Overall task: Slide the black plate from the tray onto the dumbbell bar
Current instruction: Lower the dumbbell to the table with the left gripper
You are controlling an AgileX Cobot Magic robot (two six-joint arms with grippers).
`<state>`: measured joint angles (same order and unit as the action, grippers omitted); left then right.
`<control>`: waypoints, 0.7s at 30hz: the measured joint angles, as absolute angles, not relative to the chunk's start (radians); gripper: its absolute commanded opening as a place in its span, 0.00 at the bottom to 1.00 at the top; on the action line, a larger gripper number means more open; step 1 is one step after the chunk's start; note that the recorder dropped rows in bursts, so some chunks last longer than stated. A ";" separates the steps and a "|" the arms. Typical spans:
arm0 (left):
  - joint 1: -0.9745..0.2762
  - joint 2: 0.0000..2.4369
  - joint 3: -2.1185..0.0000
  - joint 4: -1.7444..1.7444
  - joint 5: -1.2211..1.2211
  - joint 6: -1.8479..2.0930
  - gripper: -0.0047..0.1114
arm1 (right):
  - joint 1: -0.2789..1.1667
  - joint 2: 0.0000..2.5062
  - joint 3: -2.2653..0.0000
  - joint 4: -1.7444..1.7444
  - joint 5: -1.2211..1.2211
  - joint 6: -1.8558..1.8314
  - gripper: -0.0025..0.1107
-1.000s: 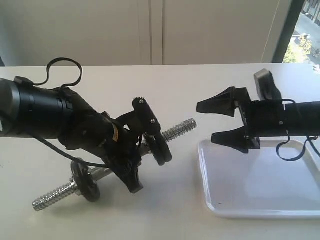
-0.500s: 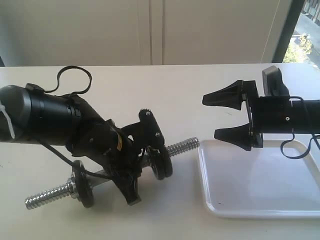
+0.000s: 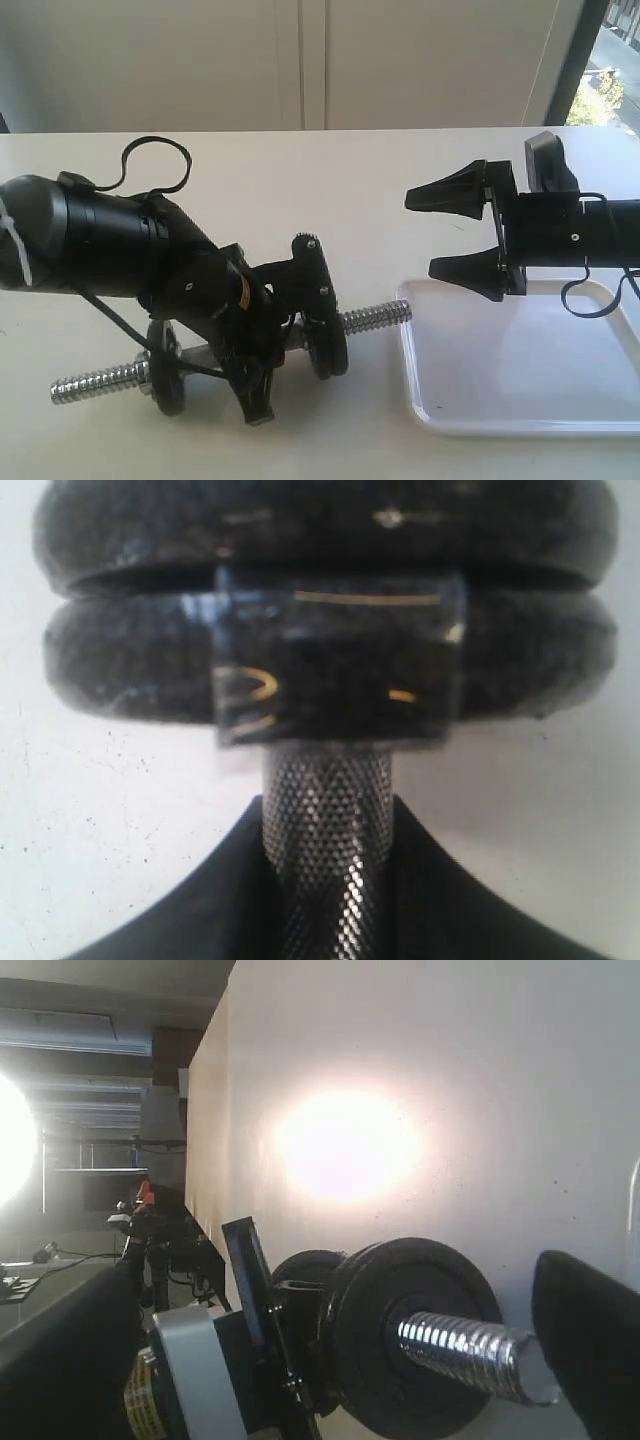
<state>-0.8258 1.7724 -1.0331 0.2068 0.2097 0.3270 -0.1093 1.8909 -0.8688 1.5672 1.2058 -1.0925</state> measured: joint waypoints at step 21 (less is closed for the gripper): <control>-0.846 1.772 -1.033 0.207 0.234 0.402 0.06 | -0.109 1.891 -0.869 1.567 1.204 -1.092 0.66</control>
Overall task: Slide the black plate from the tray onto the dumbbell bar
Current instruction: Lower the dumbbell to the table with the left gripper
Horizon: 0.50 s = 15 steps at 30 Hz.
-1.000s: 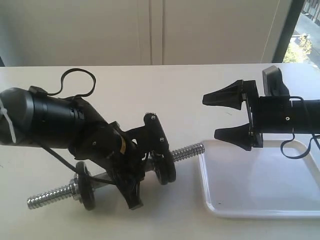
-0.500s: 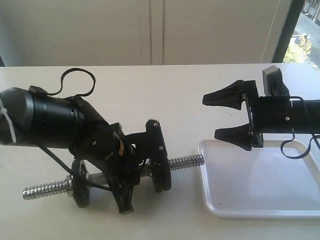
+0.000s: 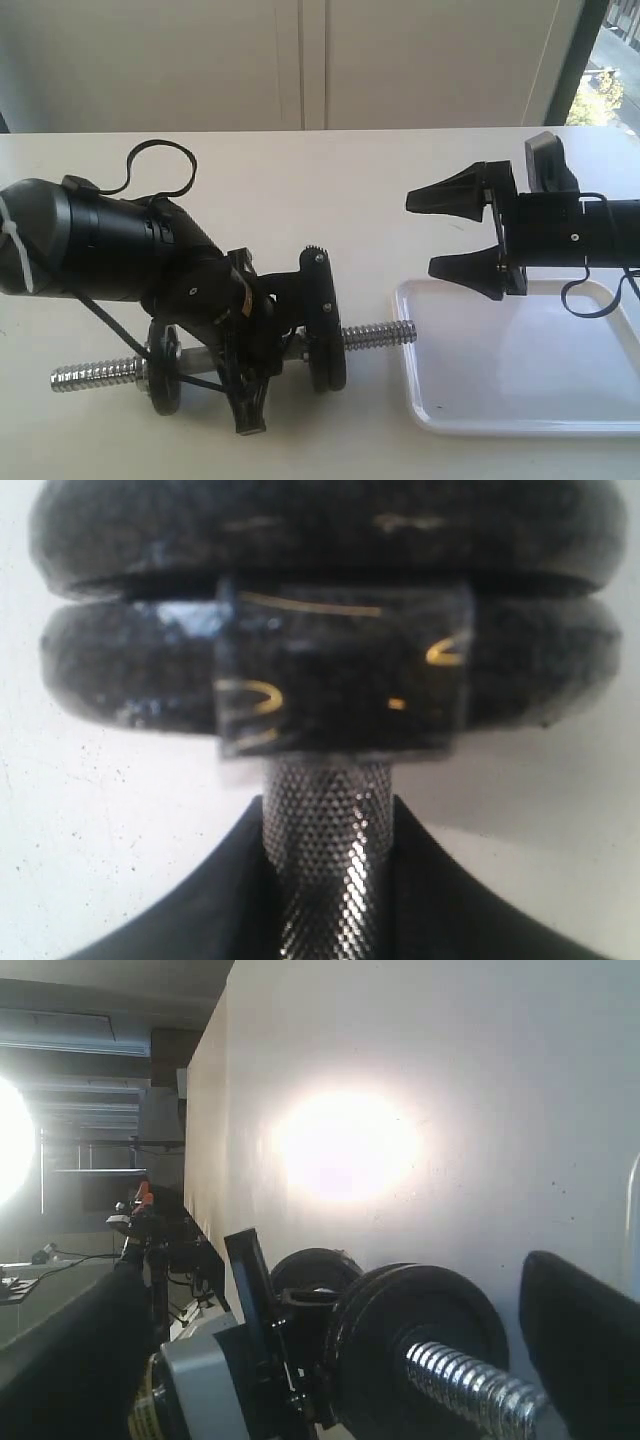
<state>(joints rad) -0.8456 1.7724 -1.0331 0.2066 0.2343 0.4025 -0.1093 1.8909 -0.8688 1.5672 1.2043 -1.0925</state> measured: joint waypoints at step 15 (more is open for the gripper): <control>-0.846 1.726 -1.058 0.271 0.177 0.405 0.60 | -0.109 1.891 -0.869 1.605 1.208 -1.191 0.02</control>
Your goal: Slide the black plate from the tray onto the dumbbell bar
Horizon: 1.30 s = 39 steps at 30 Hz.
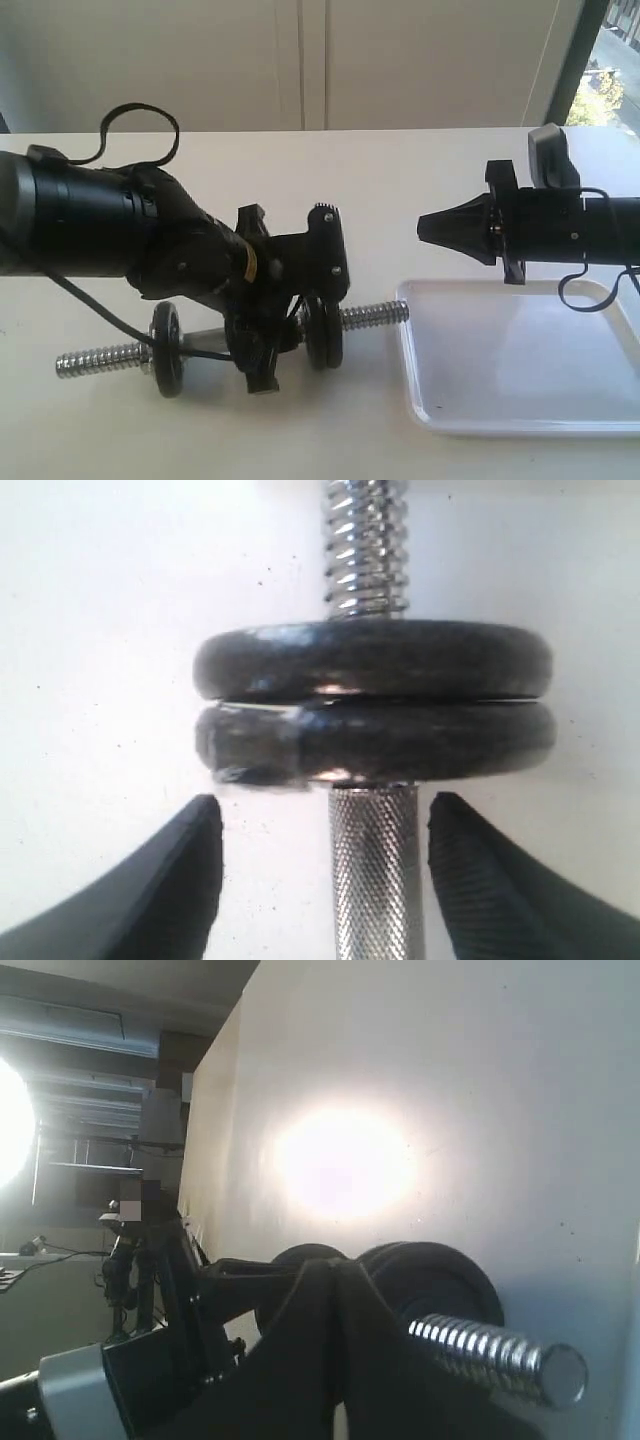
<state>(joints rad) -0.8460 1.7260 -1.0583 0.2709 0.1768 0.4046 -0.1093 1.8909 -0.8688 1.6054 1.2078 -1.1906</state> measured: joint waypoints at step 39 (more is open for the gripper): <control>-0.642 1.686 -1.058 0.493 0.104 -0.006 0.04 | -0.109 1.891 -0.869 1.612 1.208 -1.195 0.02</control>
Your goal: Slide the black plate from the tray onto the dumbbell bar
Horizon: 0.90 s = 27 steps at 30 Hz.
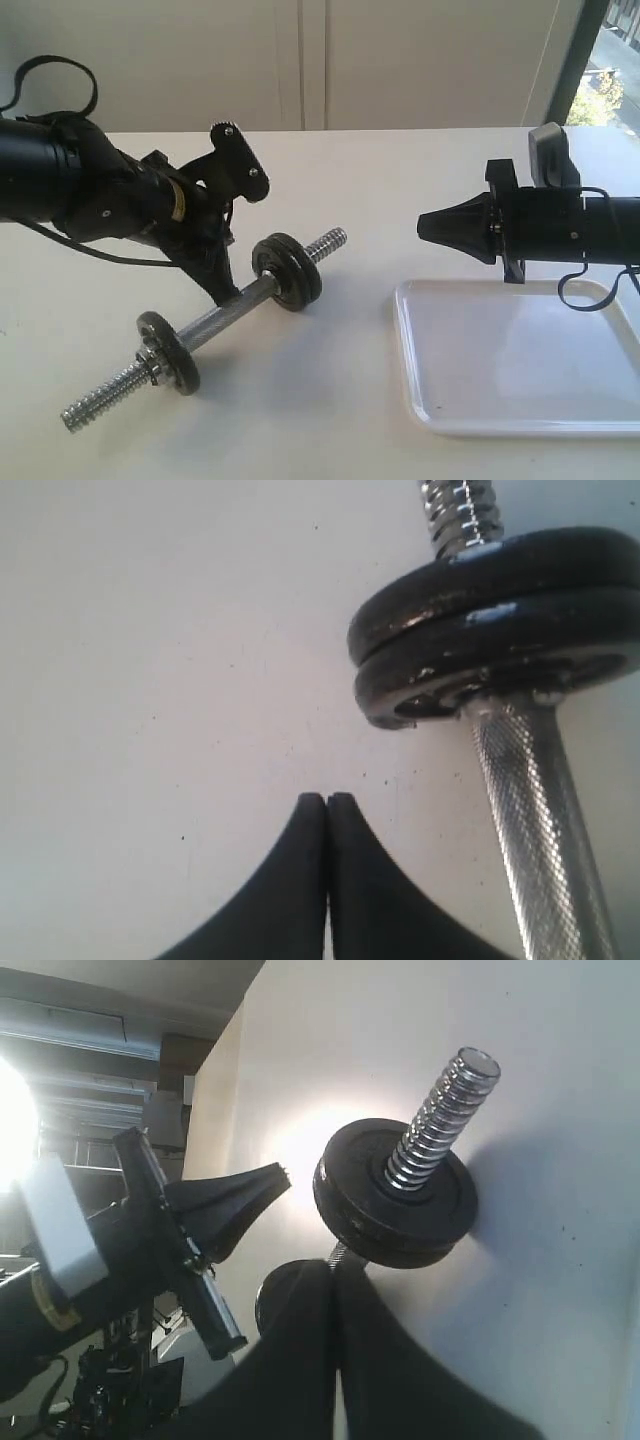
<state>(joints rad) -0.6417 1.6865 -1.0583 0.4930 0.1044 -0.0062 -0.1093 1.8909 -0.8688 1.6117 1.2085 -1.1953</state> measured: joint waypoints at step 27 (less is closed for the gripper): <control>-0.642 1.803 -1.058 0.493 -0.034 -0.016 0.04 | -0.109 1.891 -0.869 1.631 1.208 -1.212 0.02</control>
